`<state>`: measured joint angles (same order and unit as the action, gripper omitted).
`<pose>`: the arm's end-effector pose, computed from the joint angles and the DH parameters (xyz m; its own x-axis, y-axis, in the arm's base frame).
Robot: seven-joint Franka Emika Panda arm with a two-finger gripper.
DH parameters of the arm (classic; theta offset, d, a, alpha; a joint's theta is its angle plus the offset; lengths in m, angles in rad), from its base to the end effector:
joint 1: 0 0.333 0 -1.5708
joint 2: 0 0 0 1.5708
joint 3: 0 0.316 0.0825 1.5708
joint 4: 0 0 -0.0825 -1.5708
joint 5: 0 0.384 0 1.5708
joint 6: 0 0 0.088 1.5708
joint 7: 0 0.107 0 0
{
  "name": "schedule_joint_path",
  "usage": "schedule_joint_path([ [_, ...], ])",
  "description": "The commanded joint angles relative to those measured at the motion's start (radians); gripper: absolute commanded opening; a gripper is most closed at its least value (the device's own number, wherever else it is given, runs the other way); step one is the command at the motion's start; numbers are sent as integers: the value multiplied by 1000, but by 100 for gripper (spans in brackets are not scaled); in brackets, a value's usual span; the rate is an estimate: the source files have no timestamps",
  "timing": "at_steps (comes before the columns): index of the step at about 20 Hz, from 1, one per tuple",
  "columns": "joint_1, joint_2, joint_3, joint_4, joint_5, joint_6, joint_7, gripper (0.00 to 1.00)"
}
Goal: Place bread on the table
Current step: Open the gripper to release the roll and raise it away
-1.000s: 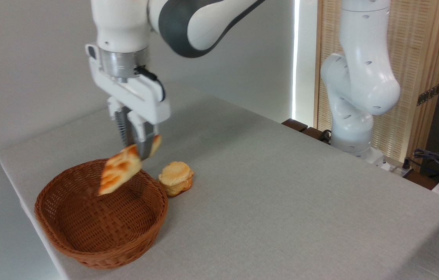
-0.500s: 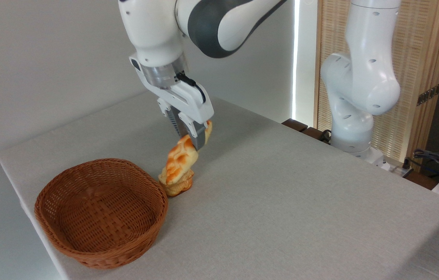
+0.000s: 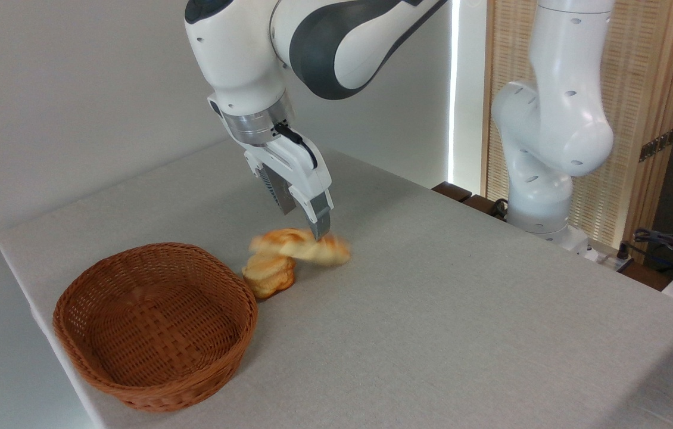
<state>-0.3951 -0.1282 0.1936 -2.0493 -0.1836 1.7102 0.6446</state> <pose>0.4821 -0.1130 0.4803 0.6863 -0.7253 -0.0539 -0.6855 -0.6699 0.2851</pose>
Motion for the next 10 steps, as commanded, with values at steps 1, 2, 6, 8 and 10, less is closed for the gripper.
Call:
schedule_joint_path([
  [1,-5,-7,6,14,-2,-7,21,100],
  [2,-4,-8,6,26,-2,-10,21,100],
  [6,2,-8,10,147,3,-9,11,100],
  [8,2,-5,4,199,60,-7,7,100],
  [10,-5,-2,-2,207,160,9,6,100],
])
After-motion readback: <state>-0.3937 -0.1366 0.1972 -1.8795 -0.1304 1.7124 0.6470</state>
